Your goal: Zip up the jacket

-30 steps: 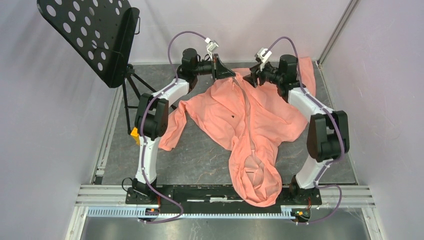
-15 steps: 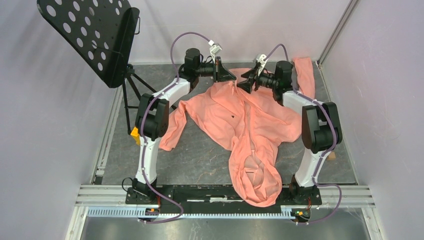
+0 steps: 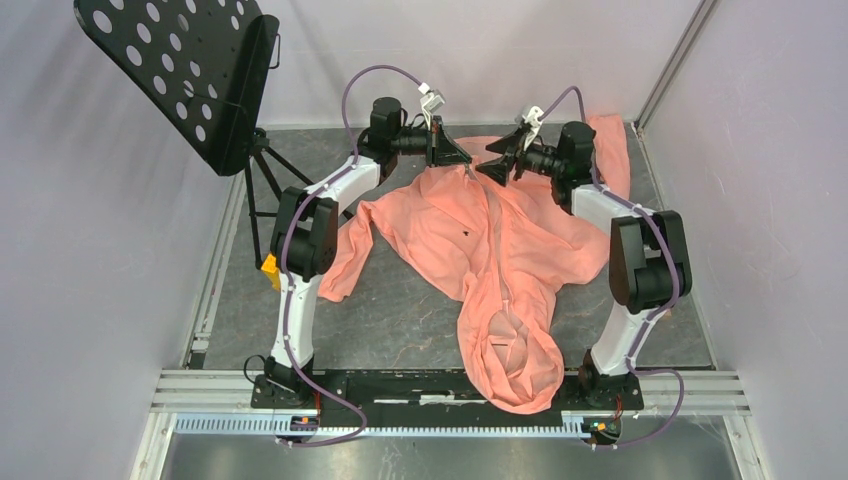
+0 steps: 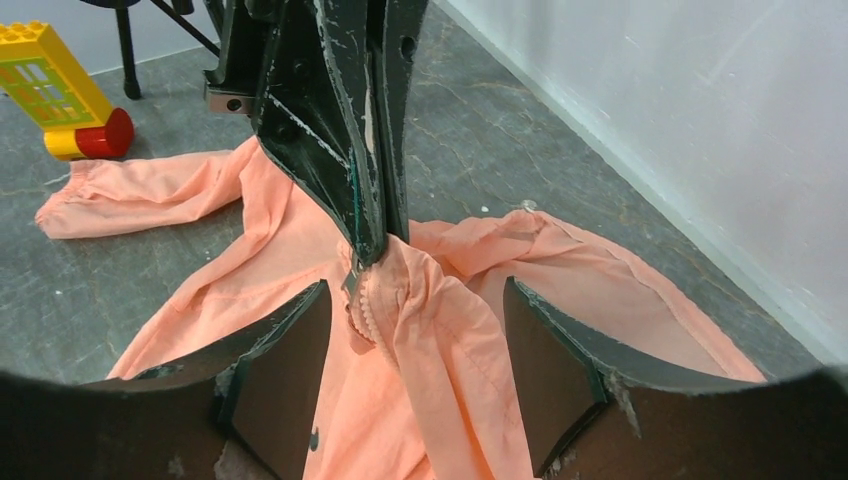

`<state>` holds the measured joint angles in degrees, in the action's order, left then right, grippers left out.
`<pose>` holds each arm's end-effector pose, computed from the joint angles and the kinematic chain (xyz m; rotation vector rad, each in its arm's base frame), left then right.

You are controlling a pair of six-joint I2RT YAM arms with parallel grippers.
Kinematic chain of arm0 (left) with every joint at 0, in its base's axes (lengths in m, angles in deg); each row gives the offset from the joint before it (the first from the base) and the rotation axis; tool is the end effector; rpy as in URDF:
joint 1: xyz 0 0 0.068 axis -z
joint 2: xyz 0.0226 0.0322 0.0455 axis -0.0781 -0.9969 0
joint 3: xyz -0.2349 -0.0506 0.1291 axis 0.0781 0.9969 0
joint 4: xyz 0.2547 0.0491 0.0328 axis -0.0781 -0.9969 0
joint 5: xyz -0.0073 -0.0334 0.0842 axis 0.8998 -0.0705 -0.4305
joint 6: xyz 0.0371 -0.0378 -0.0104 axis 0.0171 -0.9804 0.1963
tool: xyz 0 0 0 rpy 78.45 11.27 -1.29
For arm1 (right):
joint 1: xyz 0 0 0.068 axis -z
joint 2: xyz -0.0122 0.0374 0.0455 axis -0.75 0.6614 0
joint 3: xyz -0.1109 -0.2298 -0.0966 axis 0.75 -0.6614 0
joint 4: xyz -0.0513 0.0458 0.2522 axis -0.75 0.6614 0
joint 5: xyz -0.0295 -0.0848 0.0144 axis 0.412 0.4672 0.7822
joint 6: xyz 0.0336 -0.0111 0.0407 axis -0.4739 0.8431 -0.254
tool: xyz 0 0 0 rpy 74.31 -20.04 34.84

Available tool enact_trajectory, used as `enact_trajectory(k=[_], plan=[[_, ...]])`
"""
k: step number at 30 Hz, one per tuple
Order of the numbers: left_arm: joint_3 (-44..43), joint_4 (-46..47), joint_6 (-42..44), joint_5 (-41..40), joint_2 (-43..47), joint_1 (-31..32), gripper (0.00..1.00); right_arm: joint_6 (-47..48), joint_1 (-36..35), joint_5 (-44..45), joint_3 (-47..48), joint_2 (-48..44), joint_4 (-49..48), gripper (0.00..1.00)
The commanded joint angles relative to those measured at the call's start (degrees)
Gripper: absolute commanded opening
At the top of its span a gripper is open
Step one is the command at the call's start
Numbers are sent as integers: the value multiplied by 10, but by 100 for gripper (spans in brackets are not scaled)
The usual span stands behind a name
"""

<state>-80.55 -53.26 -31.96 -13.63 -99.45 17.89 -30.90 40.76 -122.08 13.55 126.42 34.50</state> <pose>0.4700 -0.2279 0.2574 0.9535 1.5843 -1.4339 0.4058 0.0855 0.2605 -0.8718 1.4643 0.8846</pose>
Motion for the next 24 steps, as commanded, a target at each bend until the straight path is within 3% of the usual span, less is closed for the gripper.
enact_trajectory(k=[1,8,11,14,15,17,19,22,24], plan=[[-2,29,18,30,46,4,2,-22,-10,-27,20,26,-44,68],[-2,51,-4,47,44,5,2,-57,-18,-44,40,53,-67,51],[-1,52,-5,49,44,5,2,-72,-19,-45,44,60,-78,33],[-2,52,-7,50,44,5,2,-104,-18,-48,40,61,-120,2],[-2,54,-11,46,44,2,3,-116,-18,-48,35,60,-139,1],[-5,75,-40,39,40,-3,17,-139,-17,-43,20,56,-175,0],[0,140,-109,39,30,-16,48,-156,-15,-41,15,55,-195,0],[17,279,-226,57,10,-28,59,-167,-15,-40,15,57,-209,1],[24,316,-250,60,7,-30,63,-169,-16,-37,14,58,-212,0]])
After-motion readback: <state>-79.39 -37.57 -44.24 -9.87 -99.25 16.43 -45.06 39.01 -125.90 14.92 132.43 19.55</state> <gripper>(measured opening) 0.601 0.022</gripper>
